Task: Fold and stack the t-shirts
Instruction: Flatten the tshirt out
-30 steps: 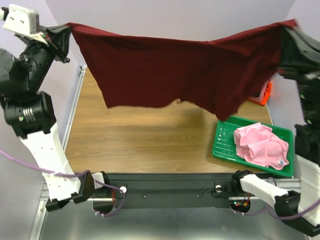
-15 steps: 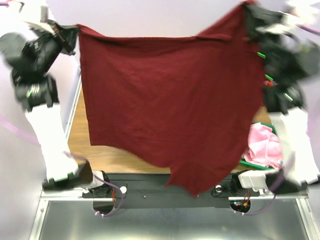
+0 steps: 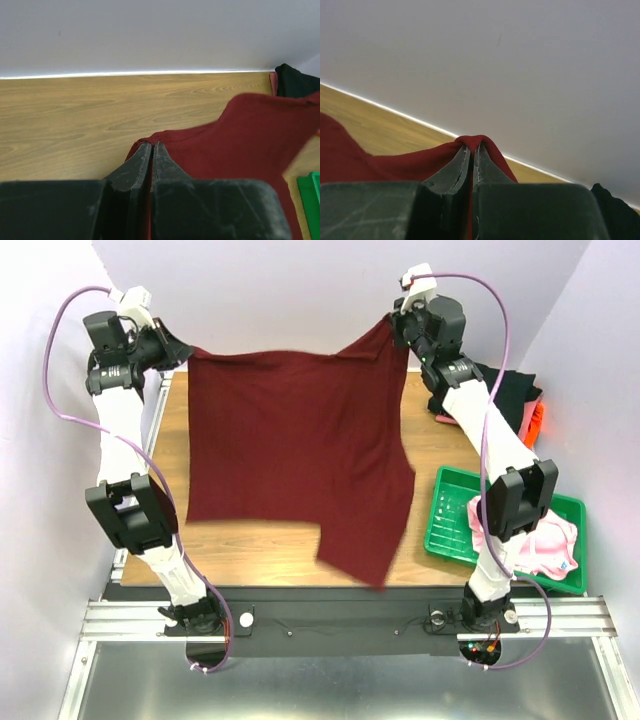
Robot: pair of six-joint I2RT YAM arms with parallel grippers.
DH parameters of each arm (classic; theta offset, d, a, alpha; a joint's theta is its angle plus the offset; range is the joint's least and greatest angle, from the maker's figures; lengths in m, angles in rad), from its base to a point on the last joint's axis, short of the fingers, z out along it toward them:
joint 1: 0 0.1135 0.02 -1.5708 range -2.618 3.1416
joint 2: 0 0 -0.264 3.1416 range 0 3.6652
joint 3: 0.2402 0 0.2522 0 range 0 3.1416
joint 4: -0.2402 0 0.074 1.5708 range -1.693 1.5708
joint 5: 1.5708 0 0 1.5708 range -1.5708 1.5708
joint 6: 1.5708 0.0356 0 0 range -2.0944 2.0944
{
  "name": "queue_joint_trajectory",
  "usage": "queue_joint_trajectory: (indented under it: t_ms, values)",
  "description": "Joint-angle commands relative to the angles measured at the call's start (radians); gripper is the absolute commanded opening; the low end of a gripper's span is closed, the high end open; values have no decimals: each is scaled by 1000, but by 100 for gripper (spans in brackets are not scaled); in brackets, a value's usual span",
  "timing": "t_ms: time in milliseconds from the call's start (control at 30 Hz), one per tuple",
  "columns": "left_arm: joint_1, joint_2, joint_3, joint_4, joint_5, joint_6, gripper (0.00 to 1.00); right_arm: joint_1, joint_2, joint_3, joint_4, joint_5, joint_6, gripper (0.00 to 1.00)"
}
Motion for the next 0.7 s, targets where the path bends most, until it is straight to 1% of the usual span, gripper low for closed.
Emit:
queue_joint_trajectory:
  t_ms: [0, 67, 133, 233, 267, 367, 400, 500, 600, 667]
  values:
    - [-2, -31, 113, 59, 53, 19, 0, -2, -79, 120, 121, -3, 20, 0]
    - [-2, -38, 128, 48, 52, 27, 0, -2, -108, 103, 120, -3, 14, 0]
    - [0, -67, 131, 44, 35, 33, 0, -2, -142, 81, 120, -35, 10, 0]
    - [-2, -113, 134, 38, 30, 37, 0, -2, -225, 31, 117, -45, 5, 0]
    - [-2, -127, 137, 36, 34, 33, 0, -2, -281, 2, 115, -58, 5, 0]
    - [-2, -190, 139, 44, 35, 25, 0, -2, -369, -35, 106, -97, 8, 0]
    - [0, -227, 139, 51, 32, 16, 0, -2, -430, -51, 98, -107, 11, 0]
    - [4, -288, 141, 68, 32, 8, 0, -2, -513, -60, 83, -150, 8, 0]
    - [24, -357, 154, 68, -6, 11, 0, -2, -604, -62, 66, -166, -10, 0]
    - [46, -377, 206, 32, -3, 22, 0, -2, -659, -55, 29, -178, -9, 0]
